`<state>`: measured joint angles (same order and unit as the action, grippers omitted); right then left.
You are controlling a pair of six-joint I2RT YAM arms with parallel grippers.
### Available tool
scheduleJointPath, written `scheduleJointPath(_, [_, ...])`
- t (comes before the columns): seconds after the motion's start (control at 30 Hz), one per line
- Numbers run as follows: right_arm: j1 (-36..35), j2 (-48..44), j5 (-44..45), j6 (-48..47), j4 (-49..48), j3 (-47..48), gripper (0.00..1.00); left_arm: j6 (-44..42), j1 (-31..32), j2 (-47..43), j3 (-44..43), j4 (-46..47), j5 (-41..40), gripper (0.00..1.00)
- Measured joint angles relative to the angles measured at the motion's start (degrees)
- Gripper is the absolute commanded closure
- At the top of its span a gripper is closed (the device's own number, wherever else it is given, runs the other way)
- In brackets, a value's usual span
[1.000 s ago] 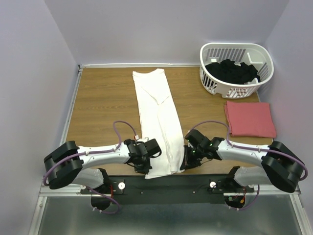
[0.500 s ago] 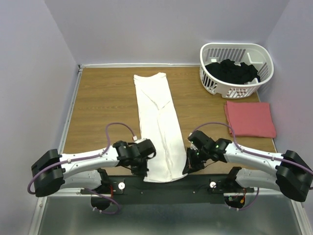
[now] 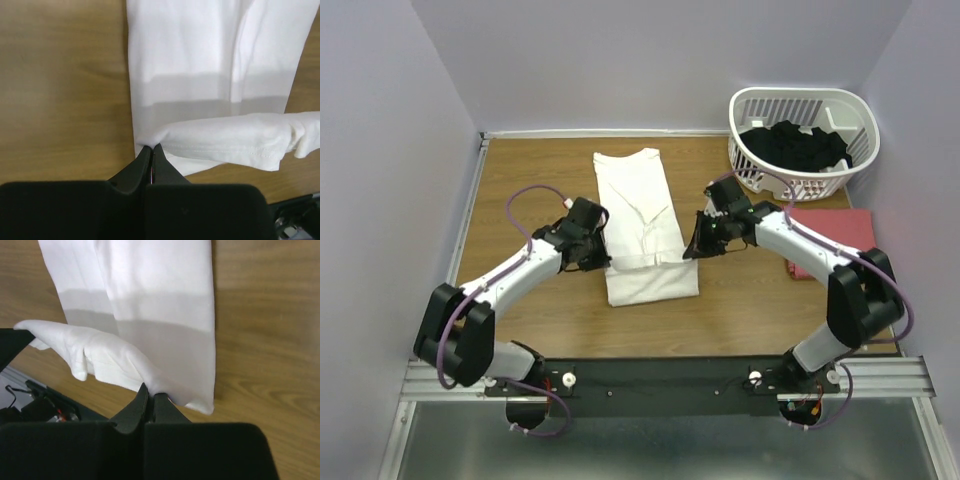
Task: Fold and stack the t-shirts
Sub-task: Fold the tshirt
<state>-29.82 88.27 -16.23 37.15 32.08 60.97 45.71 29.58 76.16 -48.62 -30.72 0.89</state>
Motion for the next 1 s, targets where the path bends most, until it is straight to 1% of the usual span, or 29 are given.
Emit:
scheduleJointPath(0.1, [1.03, 5.92, 0.39, -3.58, -0.26, 6.27, 1.00, -3.93, -2.93, 4.48, -4.09, 3.10, -0.28, 1.00])
scheduleJointPath(0.17, [1.60, 8.85, 0.57, -5.75, -0.26, 9.14, 1.00, -6.47, -5.49, 7.21, -6.12, 5.66, -0.35, 1.00])
scheduleJointPath(0.3, [2.56, 14.16, 0.72, -8.52, -0.15, 14.16, 1.00, -9.38, -8.17, 12.81, -9.25, 8.44, -0.37, 1.00])
scheduleJointPath(0.43, [3.23, 18.08, 1.25, -10.91, 0.04, 18.75, 1.00, -11.26, -9.05, 17.99, -11.98, 10.36, -0.48, 1.00])
scheduleJointPath(0.6, [3.74, 22.34, 1.97, -13.29, 0.00, 22.97, 1.00, -12.09, -9.57, 21.53, -14.03, 11.50, -0.87, 1.00])
scheduleJointPath(0.8, [4.07, 26.10, 2.38, -14.71, -0.44, 23.69, 0.99, -12.07, -9.64, 23.26, -14.82, 12.46, -1.77, 1.00])
scheduleJointPath(0.87, [4.04, 27.15, 3.04, -14.75, -0.83, 23.69, 0.90, -12.04, -9.64, 23.61, -14.82, 12.85, -1.79, 0.93])
scheduleJointPath(0.9, [4.07, 27.63, 3.45, -14.73, -1.11, 23.69, 0.83, -11.98, -9.64, 23.76, -14.82, 12.94, -1.81, 0.82])
scheduleJointPath(1.0, [4.04, 28.24, 3.96, -15.08, -1.51, 23.78, 0.67, -11.41, -9.64, 24.48, -14.75, 13.44, -2.21, 0.67])
